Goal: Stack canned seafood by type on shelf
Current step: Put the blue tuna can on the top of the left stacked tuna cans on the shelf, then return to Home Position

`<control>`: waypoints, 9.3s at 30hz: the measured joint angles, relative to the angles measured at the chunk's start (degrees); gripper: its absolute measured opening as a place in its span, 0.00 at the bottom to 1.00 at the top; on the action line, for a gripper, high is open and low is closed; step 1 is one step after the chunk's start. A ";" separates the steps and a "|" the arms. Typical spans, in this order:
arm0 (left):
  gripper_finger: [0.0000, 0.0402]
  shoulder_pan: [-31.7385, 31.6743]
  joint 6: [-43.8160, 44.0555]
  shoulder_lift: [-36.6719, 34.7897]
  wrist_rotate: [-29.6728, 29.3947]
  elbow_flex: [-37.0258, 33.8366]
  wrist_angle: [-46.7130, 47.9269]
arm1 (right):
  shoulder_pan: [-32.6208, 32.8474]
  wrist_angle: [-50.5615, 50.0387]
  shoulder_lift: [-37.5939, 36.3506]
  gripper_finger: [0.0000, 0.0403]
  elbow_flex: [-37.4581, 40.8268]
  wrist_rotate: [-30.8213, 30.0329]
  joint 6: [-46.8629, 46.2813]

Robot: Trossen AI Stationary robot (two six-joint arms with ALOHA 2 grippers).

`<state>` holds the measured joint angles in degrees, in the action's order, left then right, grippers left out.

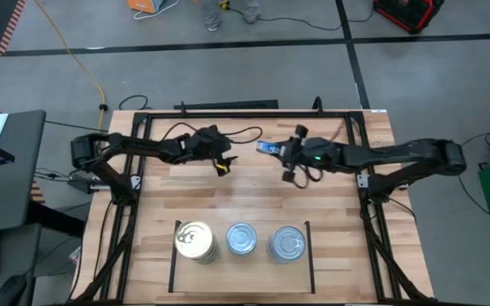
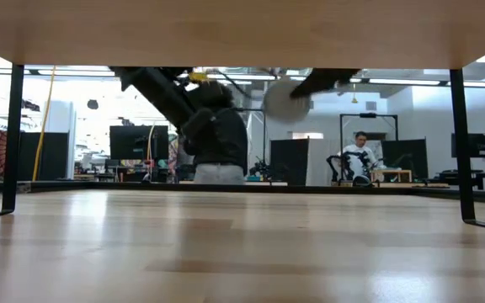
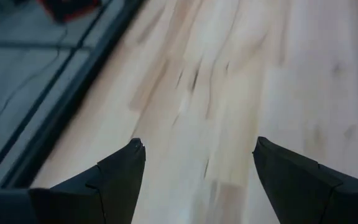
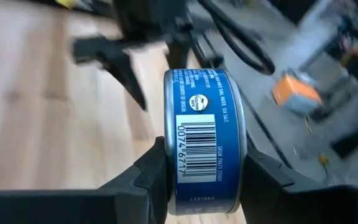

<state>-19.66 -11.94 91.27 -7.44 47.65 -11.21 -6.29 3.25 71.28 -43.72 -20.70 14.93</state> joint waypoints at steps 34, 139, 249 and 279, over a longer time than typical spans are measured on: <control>0.72 6.75 12.46 -26.76 9.35 -11.99 -15.93 | 43.35 8.23 -22.42 0.43 -0.11 -5.10 48.16; 0.72 8.39 14.31 -26.78 6.59 -11.93 -11.74 | 62.37 -16.64 11.59 0.46 -28.44 -45.06 20.03; 0.72 8.50 26.79 -26.87 2.03 -11.93 -13.79 | 58.04 -32.02 5.77 0.63 -31.98 -33.23 55.01; 0.72 8.50 28.93 -26.85 2.79 -11.93 -13.77 | 58.38 -35.77 5.10 0.55 -32.04 -39.42 50.05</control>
<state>-11.16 16.99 64.42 -4.64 35.73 -24.97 52.10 -32.51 76.38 -75.77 -60.12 64.97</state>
